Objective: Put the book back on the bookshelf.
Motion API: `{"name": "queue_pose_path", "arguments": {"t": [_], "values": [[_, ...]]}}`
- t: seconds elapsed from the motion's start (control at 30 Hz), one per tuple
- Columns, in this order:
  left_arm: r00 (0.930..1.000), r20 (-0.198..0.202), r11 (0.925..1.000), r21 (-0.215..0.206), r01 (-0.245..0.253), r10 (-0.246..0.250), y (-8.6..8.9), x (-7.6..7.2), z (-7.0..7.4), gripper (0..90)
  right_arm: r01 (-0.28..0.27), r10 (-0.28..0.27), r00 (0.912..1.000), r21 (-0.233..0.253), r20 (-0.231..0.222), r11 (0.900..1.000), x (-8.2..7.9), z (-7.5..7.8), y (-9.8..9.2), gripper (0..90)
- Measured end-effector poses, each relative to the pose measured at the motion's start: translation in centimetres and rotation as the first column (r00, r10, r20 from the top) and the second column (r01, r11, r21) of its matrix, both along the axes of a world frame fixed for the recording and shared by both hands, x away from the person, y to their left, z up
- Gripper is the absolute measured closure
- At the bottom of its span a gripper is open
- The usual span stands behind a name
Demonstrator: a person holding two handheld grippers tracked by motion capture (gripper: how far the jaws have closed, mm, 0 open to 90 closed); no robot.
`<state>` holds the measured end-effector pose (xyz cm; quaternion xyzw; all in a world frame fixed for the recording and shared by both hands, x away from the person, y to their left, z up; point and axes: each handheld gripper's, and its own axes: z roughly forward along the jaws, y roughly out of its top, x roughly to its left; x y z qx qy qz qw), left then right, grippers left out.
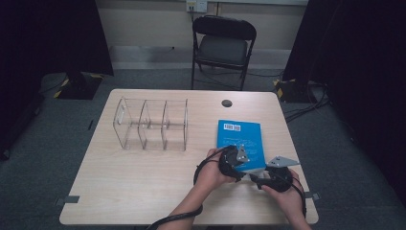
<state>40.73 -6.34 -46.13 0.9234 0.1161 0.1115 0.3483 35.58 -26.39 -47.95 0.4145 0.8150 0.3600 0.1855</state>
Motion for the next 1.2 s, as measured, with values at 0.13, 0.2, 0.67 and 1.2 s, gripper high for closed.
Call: {"name": "queue_pose_path", "arguments": {"t": [0.13, 0.2, 0.67, 1.2], "values": [[1.0000, 0.004, 1.0000, 0.005, 0.000, 0.000, 0.0, 0.0, 0.0, 36.1, 0.012, -0.012, 0.9998, 0.003, 0.018, 1.000, 0.1, 0.0, 0.1, 31.8], [1.0000, 0.003, 1.0000, 0.006, 0.005, -0.005, 0.0, -0.1, 0.0, 35.5, 0.020, -0.020, 0.9994, 0.015, 0.029, 1.000, 0.2, 0.1, 0.1, 31.8], [0.9997, 0.023, 0.9998, 0.018, -0.008, 0.007, -0.8, -0.4, -0.3, 22.7, 0.033, -0.034, 0.9981, 0.024, 0.052, 0.999, 0.1, 0.6, 0.4, 31.8], [0.9974, 0.062, 0.9990, 0.025, -0.038, 0.037, -1.4, -0.1, -0.6, 21.7, 0.041, -0.043, 0.9976, 0.040, 0.054, 0.998, 0.1, 0.7, 0.4, 32.0]]}}
